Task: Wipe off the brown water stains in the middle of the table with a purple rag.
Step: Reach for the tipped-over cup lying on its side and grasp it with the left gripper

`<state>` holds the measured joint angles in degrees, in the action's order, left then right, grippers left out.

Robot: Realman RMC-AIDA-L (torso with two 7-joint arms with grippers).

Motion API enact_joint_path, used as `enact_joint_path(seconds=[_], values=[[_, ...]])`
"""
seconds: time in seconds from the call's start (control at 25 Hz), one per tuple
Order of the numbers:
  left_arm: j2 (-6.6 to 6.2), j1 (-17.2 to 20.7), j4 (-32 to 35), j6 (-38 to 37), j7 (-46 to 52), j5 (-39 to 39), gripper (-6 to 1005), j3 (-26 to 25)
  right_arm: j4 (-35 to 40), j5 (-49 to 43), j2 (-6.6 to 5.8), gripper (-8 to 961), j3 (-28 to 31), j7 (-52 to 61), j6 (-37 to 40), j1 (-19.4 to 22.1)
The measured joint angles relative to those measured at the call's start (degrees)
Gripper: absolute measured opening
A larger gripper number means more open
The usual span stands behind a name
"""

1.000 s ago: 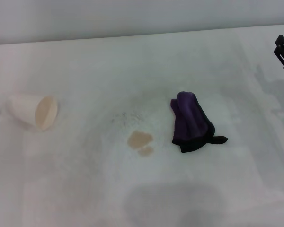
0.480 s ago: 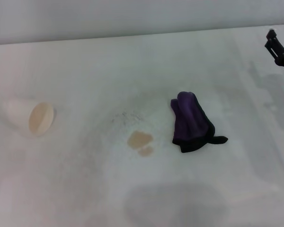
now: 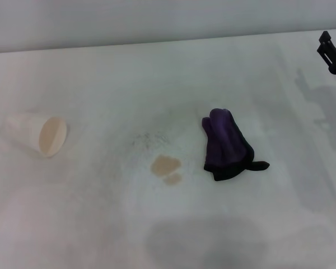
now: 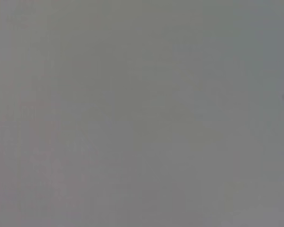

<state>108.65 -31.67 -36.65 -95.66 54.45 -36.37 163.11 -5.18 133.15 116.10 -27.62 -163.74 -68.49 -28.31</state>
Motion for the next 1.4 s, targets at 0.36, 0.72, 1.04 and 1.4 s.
enact_joint_path(seconds=[0.36, 0.72, 1.04, 1.4], values=[[-0.21, -8.98, -10.50, -5.75, -14.31, 20.29, 884, 0.06, 0.00, 0.01, 0.00, 873, 0.24, 0.00, 0.11, -0.18], [1.86, -21.31, -23.33, -7.34, -21.05, 35.72, 884, 0.20, -0.03, -0.01, 0.01, 872, 0.37, 0.66, 0.14, -0.25], [5.99, -31.26, -29.92, -3.43, -25.71, 50.30, 883, 0.25, -0.57, 0.00, 0.08, 872, 0.38, 2.17, -0.13, -0.60], [10.02, -34.01, -24.80, 4.03, -29.73, 54.88, 884, 0.22, -1.91, 0.00, 0.09, 872, 0.81, 2.27, 0.07, -1.43]])
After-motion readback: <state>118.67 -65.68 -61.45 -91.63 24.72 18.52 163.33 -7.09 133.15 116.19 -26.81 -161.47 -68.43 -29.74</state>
